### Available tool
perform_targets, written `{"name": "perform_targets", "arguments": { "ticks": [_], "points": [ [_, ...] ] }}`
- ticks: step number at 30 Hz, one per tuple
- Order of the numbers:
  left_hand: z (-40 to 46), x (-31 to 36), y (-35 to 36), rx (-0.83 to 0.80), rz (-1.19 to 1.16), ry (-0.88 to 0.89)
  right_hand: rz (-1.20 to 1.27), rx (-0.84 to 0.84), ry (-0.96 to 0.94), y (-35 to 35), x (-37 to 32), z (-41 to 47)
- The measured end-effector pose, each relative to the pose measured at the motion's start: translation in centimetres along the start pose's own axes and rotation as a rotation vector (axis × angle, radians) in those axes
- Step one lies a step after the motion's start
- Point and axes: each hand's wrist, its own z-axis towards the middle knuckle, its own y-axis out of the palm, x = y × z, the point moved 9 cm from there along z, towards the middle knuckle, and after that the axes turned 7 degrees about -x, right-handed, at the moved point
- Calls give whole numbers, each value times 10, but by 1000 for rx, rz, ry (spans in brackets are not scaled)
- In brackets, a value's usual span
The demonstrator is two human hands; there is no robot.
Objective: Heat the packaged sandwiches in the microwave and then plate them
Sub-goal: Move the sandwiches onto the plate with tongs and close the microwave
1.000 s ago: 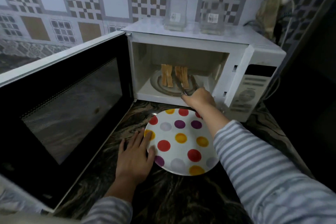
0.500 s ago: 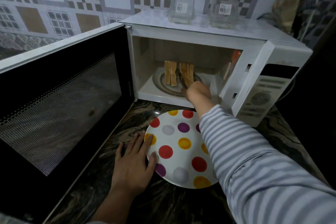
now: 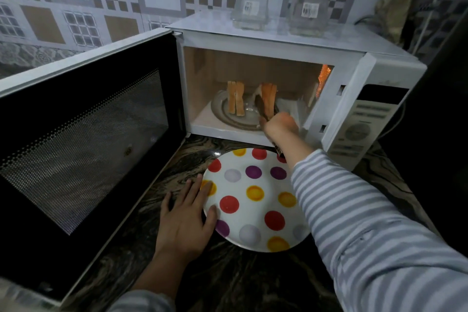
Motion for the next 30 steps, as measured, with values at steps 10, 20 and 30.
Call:
{"name": "perform_targets", "arguments": {
  "ticks": [10,20,30],
  "points": [
    [0,-2,6,-52,59,-24,16,2,-178,-15,46,-95],
    [0,1,4,-53,96,-49,32,-57,-270,15,79,-199],
    [0,-1,5,-68,101,-70,-171,-155,-249,38,92,-227]
  ]
}}
